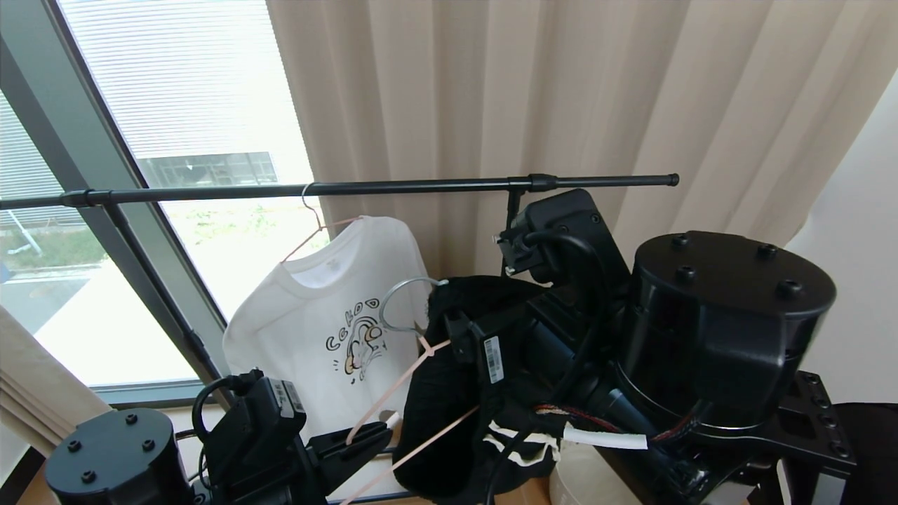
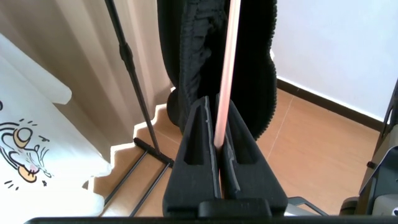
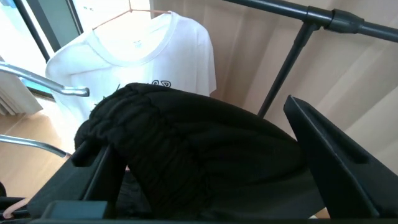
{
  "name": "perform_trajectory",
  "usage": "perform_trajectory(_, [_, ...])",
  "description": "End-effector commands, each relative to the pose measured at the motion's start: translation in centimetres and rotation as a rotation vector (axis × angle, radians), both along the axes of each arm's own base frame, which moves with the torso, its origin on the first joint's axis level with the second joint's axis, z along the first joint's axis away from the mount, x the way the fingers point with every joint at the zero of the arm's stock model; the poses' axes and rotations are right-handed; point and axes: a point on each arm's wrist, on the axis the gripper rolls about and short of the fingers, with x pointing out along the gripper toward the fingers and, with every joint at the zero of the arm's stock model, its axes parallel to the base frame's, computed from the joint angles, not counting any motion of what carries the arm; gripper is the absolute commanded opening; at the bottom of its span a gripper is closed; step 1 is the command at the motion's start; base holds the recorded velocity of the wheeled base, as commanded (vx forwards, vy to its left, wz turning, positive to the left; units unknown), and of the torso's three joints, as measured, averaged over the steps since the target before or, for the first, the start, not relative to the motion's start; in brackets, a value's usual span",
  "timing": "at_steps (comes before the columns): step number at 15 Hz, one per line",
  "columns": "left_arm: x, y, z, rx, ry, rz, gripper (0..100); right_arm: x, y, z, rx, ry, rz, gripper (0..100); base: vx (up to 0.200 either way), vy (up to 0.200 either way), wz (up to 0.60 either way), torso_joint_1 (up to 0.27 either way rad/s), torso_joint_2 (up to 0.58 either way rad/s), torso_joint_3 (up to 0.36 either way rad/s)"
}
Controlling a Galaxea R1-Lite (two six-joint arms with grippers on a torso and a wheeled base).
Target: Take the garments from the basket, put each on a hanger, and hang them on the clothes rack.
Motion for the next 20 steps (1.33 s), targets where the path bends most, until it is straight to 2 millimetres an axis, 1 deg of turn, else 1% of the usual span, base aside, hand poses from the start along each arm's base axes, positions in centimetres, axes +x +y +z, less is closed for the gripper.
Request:
perform_trajectory(1, [0.3,0.4,0.0,0.000,0.000,0.029,0,0.2,0.3,-0.7,-0.019,0.010,-0.001,100,0.000,0.000,0.00,0.000,0.00,0.000])
perform_trajectory(4, [0.7,0.9,0.0,0.000,0.002,0.055,0,0.1,0.1,-0.8,-0.024,0.012,0.001,100,0.000,0.000,0.00,0.000,0.00,0.000])
perform_trajectory(9, [0.7,1.0,0.0,0.000,0.002,0.064,0,-0.1,-0.1,-0.8,-0.031,0.013,0.001,100,0.000,0.000,0.00,0.000,0.00,0.000])
perform_trajectory(20, [0.8,1.1,0.0,-0.011,0.009,0.073,0,-0.7,-1.2,-0.2,-0.027,0.007,0.009,100,0.000,0.000,0.00,0.000,0.00,0.000])
